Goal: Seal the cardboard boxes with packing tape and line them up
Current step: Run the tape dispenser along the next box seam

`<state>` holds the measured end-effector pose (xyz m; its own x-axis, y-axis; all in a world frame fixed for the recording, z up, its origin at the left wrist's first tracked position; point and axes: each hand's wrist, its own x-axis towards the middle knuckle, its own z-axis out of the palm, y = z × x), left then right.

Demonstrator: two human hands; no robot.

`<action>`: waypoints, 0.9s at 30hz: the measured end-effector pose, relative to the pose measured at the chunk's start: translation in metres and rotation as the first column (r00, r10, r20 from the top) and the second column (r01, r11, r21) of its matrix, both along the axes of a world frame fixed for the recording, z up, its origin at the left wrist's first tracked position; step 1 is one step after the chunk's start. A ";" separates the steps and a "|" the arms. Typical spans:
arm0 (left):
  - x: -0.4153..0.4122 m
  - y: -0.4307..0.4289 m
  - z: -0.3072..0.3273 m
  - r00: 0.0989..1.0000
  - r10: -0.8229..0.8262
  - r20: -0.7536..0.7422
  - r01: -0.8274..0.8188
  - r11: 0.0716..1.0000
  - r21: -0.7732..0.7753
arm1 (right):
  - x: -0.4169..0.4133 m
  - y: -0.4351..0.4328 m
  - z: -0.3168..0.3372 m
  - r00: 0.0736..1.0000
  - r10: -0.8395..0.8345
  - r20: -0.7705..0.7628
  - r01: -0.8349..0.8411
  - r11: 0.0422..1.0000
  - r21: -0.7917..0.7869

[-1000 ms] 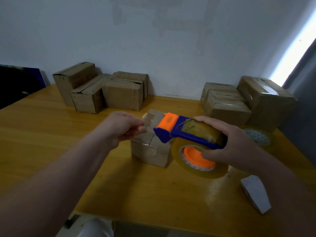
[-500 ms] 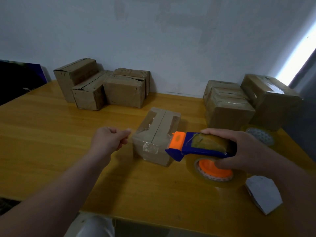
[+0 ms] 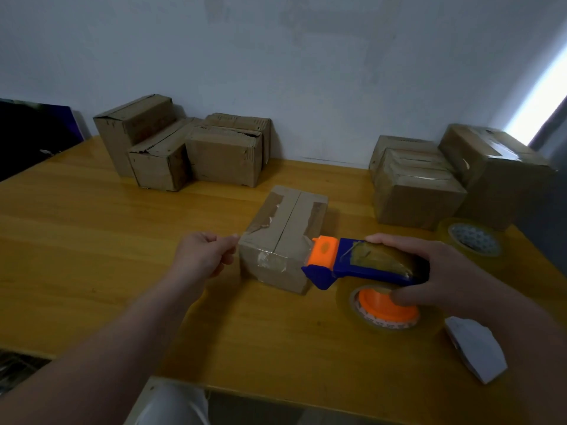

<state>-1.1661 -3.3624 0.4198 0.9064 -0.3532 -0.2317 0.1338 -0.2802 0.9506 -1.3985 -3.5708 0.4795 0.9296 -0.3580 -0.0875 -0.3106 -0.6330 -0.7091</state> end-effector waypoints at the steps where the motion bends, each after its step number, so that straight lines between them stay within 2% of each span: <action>1: 0.000 0.001 0.000 1.000 -0.011 -0.007 0.011 1.000 0.002 | 0.000 0.000 -0.002 1.000 -0.002 0.002 0.002 1.000 0.016; 10: 0.005 0.002 0.008 0.986 -0.165 0.018 0.157 0.962 0.224 | -0.003 0.003 -0.008 0.999 -0.028 0.019 0.027 0.997 0.078; 13: 0.008 0.004 0.010 0.974 -0.192 0.117 0.152 0.946 0.285 | -0.003 0.003 -0.009 0.999 -0.035 0.018 0.034 0.997 0.076; 15: 0.006 0.004 0.010 0.978 -0.109 0.178 0.080 0.983 0.165 | -0.003 0.004 -0.009 0.999 -0.038 0.019 0.037 0.997 0.072; 17: -0.004 0.002 0.012 0.995 -0.060 0.086 0.064 0.997 -0.047 | -0.004 0.004 -0.011 0.999 -0.042 0.026 0.040 0.996 0.074; 19: -0.016 0.002 0.009 0.995 -0.092 0.048 0.097 0.988 -0.120 | -0.004 0.004 -0.012 0.998 -0.049 0.032 0.047 0.996 0.073; 25: -0.016 0.015 0.002 0.964 -0.249 0.096 0.247 0.968 0.036 | -0.003 0.009 -0.013 0.997 -0.055 0.044 0.052 0.996 0.072; 27: -0.014 0.017 0.010 0.910 -0.337 0.243 0.296 0.936 0.190 | 0.002 0.014 -0.015 0.997 -0.052 0.049 0.049 0.997 0.058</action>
